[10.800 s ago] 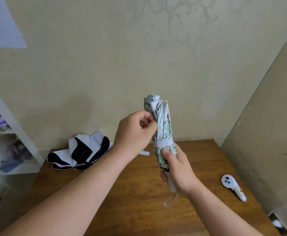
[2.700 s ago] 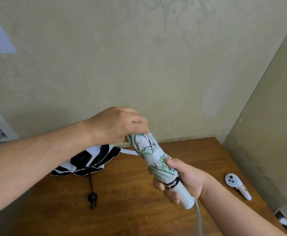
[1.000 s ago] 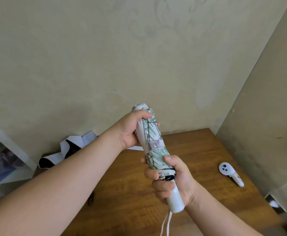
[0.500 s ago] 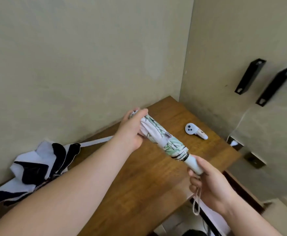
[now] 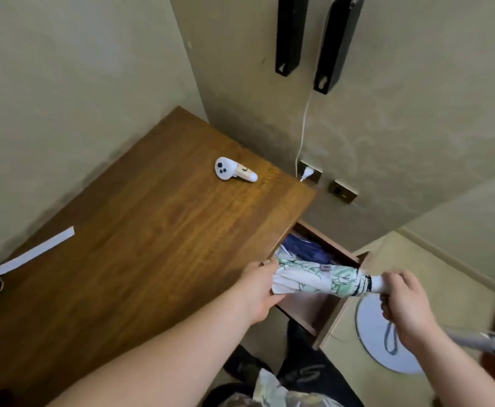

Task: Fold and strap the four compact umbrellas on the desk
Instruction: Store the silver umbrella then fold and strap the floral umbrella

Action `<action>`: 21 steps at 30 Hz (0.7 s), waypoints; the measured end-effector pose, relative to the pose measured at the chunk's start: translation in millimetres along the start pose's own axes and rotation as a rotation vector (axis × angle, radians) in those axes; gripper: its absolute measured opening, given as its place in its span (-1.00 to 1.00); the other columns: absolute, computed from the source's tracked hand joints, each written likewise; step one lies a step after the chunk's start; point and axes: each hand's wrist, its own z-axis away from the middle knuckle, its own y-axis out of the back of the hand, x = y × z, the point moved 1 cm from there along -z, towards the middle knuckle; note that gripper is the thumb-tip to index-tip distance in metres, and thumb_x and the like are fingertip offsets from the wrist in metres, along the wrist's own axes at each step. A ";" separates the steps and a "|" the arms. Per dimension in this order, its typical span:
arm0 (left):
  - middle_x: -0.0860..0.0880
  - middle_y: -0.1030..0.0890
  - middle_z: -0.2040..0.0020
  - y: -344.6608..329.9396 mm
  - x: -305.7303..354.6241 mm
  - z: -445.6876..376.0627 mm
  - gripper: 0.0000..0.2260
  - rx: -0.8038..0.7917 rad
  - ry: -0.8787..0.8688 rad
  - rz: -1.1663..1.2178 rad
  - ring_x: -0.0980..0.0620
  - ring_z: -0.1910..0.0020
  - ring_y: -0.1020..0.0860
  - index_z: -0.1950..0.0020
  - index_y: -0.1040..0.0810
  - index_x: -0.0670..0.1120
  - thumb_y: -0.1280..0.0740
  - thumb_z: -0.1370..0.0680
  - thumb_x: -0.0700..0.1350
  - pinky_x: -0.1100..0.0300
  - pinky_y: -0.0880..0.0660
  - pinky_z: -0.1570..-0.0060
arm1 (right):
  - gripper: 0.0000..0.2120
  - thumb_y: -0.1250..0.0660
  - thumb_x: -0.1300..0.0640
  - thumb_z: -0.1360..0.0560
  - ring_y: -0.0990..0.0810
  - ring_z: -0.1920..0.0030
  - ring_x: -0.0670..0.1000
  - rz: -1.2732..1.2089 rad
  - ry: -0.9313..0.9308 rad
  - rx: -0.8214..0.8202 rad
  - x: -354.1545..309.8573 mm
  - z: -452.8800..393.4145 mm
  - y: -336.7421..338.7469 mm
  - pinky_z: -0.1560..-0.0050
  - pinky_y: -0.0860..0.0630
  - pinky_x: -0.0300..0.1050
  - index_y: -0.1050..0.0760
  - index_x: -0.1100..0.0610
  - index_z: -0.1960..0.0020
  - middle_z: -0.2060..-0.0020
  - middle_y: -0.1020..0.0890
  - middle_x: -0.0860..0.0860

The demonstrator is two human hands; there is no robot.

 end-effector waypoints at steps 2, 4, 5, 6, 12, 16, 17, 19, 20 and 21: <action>-0.11 -0.71 -0.18 -6.2 -16.6 -19.7 -0.71 0.041 0.059 0.062 -0.11 -0.08 -0.71 -0.31 -0.58 -0.04 -0.45 -0.61 -0.01 0.06 -0.68 0.10 | -0.77 -0.28 0.05 -0.66 -0.39 0.38 0.06 0.183 -0.026 -0.129 10.8 -17.6 12.6 0.35 -0.29 -0.06 -0.46 0.24 -0.03 0.33 -0.49 0.13; -0.09 -0.68 -0.21 -11.5 -26.9 -36.6 -0.73 0.091 0.072 0.077 -0.08 -0.12 -0.67 -0.27 -0.59 0.00 -0.48 -0.59 -0.04 0.08 -0.66 0.03 | -0.65 -0.41 -0.08 -0.61 -0.51 0.35 0.02 0.418 -0.041 -0.321 15.6 -34.8 24.0 0.31 -0.40 -0.08 -0.50 0.23 -0.02 0.33 -0.63 0.07; -0.07 -0.66 -0.21 -15.0 -31.2 -44.6 -0.74 0.114 0.055 0.061 -0.05 -0.12 -0.65 -0.26 -0.57 0.01 -0.48 -0.58 -0.08 0.09 -0.63 0.02 | -0.62 -0.45 -0.12 -0.57 -0.56 0.33 -0.01 0.556 -0.041 -0.448 17.7 -43.9 28.5 0.25 -0.46 -0.10 -0.51 0.21 -0.01 0.31 -0.69 0.03; -0.06 -0.66 -0.19 -18.6 -34.0 -51.0 -0.73 0.122 0.043 0.028 -0.03 -0.10 -0.65 -0.25 -0.56 0.02 -0.48 -0.58 -0.14 0.11 -0.61 0.02 | -0.60 -0.48 -0.16 -0.53 -0.61 0.28 -0.03 0.711 -0.041 -0.586 20.3 -53.1 31.3 0.18 -0.50 -0.10 -0.52 0.18 -0.01 0.27 -0.73 0.00; -0.04 -0.53 -0.42 -35.3 -49.8 -97.7 -0.42 0.144 -0.019 -0.245 -0.09 -0.32 -0.54 -0.57 -0.36 0.04 -0.48 -0.59 0.01 0.11 -0.45 -0.26 | -0.38 -0.52 -0.22 -0.39 -0.59 -0.02 -0.13 1.264 -0.087 -0.971 32.2 -84.0 9.3 0.05 -0.47 -0.25 -0.41 -0.18 -0.39 -0.02 -0.63 -0.21; -0.06 -0.48 -0.49 -38.4 -54.2 -137.6 -0.44 0.308 -0.039 -0.156 -0.15 -0.42 -0.48 -0.57 -0.35 -0.11 -0.40 -0.64 0.06 0.08 -0.42 -0.35 | -0.44 -0.52 -0.23 -0.33 -0.59 -0.11 -0.09 1.225 -0.020 -0.970 38.9 -112.9 -26.6 -0.14 -0.54 -0.12 -0.51 -0.16 -0.29 -0.13 -0.62 -0.17; -0.06 -0.51 -0.46 -36.8 -55.4 -151.3 -0.47 0.345 -0.052 -0.124 -0.14 -0.40 -0.50 -0.51 -0.43 -0.14 -0.40 -0.63 0.09 0.11 -0.42 -0.32 | -0.43 -0.51 -0.24 -0.30 -0.60 -0.11 -0.08 1.230 -0.002 -0.968 39.2 -121.6 -38.1 -0.13 -0.54 -0.10 -0.53 -0.13 -0.26 -0.12 -0.63 -0.17; -0.03 -0.53 -0.44 -31.5 -60.4 -178.6 -0.41 0.396 -0.065 -0.059 -0.10 -0.38 -0.51 -0.43 -0.51 -0.13 -0.45 -0.55 0.22 0.12 -0.42 -0.32 | -0.35 -0.52 -0.18 -0.29 -0.59 -0.19 -0.05 1.212 0.015 -0.949 40.3 -138.5 -64.1 -0.16 -0.54 -0.09 -0.51 -0.12 -0.36 -0.21 -0.61 -0.16; 0.01 -0.54 -0.43 -27.0 -67.0 -194.6 -0.35 0.404 -0.057 -0.010 -0.08 -0.37 -0.52 -0.40 -0.53 -0.08 -0.49 -0.48 0.31 0.10 -0.43 -0.35 | -0.32 -0.54 -0.13 -0.32 -0.57 -0.22 -0.04 1.202 0.016 -0.919 41.5 -147.3 -77.4 -0.21 -0.54 -0.07 -0.48 -0.13 -0.42 -0.25 -0.59 -0.14; 0.02 -0.57 -0.38 -23.8 -71.4 -206.7 -0.30 0.390 -0.028 0.069 -0.05 -0.31 -0.56 -0.35 -0.56 -0.05 -0.51 -0.40 0.38 0.08 -0.47 -0.34 | -0.31 -0.55 -0.08 -0.35 -0.57 -0.23 -0.02 1.190 0.027 -0.899 43.3 -154.6 -90.9 -0.24 -0.55 -0.05 -0.46 -0.12 -0.45 -0.27 -0.59 -0.12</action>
